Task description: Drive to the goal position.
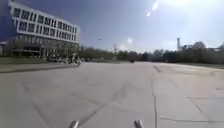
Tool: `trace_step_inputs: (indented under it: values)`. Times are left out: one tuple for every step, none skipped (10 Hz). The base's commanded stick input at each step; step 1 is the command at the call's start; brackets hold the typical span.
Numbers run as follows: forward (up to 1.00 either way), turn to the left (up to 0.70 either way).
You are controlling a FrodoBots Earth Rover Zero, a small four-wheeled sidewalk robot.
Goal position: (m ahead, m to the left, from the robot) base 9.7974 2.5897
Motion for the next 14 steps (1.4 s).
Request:
trace_step_inputs:
  values:
    - [0.0,-0.65]
    - [0.01,-0.17]
    - [0.7,0.0]
    - [0.7,0.0]
    - [0.7,0.0]
    - [0.7,0.0]
    - [0.7,0.0]
    - [0.7,0.0]
    - [0.38,0.0]
    - [0.0,0.0]
    - [0.0,0.0]
    - [0.27,0.0]
    - [0.7,0.0]
    - [0.7,0.0]
